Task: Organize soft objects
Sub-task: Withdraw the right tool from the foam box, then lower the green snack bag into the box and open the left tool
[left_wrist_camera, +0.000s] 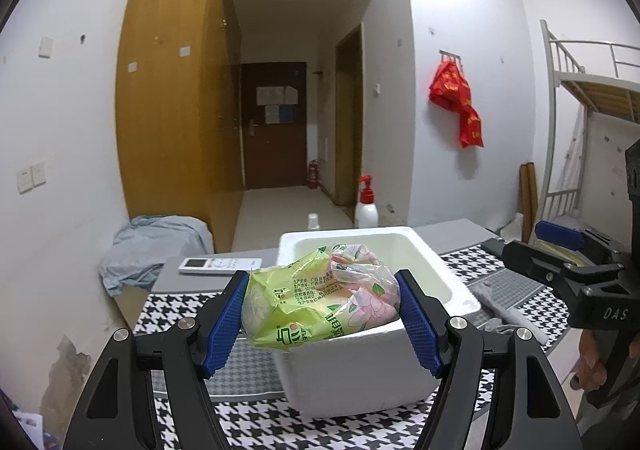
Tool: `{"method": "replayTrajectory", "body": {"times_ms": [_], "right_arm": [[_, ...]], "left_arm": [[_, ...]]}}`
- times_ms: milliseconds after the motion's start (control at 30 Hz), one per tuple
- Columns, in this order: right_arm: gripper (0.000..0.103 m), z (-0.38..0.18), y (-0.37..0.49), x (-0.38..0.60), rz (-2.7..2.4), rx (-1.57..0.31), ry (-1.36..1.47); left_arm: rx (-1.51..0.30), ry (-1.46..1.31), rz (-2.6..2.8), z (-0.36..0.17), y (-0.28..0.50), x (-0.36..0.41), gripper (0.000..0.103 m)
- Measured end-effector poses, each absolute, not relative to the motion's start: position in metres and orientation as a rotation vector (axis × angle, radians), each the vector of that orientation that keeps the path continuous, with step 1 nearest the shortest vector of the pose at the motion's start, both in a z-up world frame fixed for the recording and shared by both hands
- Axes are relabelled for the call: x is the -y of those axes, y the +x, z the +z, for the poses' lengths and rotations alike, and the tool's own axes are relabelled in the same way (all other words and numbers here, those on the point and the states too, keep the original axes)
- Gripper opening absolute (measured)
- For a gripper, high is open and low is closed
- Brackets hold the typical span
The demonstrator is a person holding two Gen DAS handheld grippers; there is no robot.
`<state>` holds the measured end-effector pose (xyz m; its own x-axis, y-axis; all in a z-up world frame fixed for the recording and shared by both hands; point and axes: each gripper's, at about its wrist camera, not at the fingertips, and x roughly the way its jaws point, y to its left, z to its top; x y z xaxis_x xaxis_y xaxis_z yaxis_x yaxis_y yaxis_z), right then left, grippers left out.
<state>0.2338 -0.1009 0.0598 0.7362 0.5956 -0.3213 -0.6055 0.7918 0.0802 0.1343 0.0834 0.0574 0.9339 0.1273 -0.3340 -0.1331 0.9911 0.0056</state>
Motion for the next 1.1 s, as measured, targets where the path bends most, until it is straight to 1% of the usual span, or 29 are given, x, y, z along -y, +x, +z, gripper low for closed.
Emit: {"method": "replayTrajectory", "body": {"times_ms": [667, 1100], "right_arm": [[0.102, 0.047, 0.227, 0.150, 0.531, -0.354, -0.011], [0.102, 0.039, 0.225, 0.162, 0.502, -0.370, -0.002]], "left_arm": [[-0.397, -0.020, 0.081, 0.058, 0.180, -0.069, 0.073], [-0.481, -0.036, 0.070, 0.049, 0.212, -0.069, 0.073]]}}
